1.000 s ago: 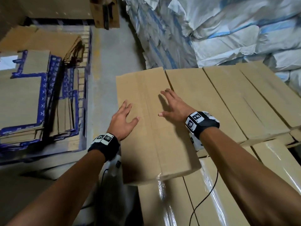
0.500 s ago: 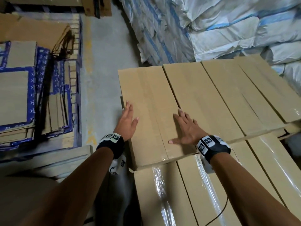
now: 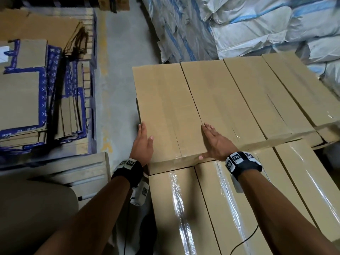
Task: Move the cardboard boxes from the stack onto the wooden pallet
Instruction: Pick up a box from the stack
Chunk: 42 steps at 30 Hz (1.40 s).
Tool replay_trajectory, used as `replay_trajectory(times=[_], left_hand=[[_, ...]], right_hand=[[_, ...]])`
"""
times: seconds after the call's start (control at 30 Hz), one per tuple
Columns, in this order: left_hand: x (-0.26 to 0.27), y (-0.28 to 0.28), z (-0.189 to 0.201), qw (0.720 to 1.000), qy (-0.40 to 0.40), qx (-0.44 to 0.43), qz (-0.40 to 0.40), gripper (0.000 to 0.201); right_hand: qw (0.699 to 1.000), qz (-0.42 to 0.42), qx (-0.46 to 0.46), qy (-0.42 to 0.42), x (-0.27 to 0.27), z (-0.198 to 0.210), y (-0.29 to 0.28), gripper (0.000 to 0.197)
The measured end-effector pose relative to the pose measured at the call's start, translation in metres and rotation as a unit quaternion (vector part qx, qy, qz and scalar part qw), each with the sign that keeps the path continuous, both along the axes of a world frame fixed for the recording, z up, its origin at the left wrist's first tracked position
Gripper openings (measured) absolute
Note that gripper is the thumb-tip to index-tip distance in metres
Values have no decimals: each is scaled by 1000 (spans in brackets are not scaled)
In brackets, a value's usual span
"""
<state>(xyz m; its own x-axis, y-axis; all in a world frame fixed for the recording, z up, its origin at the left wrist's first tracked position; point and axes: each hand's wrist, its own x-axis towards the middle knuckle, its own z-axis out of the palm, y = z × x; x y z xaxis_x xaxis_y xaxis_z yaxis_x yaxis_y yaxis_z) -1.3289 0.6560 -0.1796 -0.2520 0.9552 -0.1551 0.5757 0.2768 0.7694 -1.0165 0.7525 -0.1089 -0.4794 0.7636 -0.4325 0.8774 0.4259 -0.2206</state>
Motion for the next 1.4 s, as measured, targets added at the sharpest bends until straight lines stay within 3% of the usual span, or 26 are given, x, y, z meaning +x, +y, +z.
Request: replay_trajectory(times=[0.47, 0.9, 1.03, 1.17, 1.4], left_hand=[[-6, 10, 8, 999, 10, 48, 23, 63], [4, -1, 31, 991, 114, -67, -14, 61], [23, -34, 38, 988, 125, -86, -41, 62], [49, -103, 38, 989, 109, -82, -48, 62], [135, -251, 37, 990, 76, -91, -81, 43]], right_hand=[[999, 14, 40, -6, 3, -6, 0, 131], [995, -7, 32, -99, -15, -19, -24, 114], [992, -45, 93, -75, -5, -24, -68, 80], [990, -100, 97, -11, 15, -22, -142, 74], [985, -153, 48, 61, 98, -28, -322, 42]])
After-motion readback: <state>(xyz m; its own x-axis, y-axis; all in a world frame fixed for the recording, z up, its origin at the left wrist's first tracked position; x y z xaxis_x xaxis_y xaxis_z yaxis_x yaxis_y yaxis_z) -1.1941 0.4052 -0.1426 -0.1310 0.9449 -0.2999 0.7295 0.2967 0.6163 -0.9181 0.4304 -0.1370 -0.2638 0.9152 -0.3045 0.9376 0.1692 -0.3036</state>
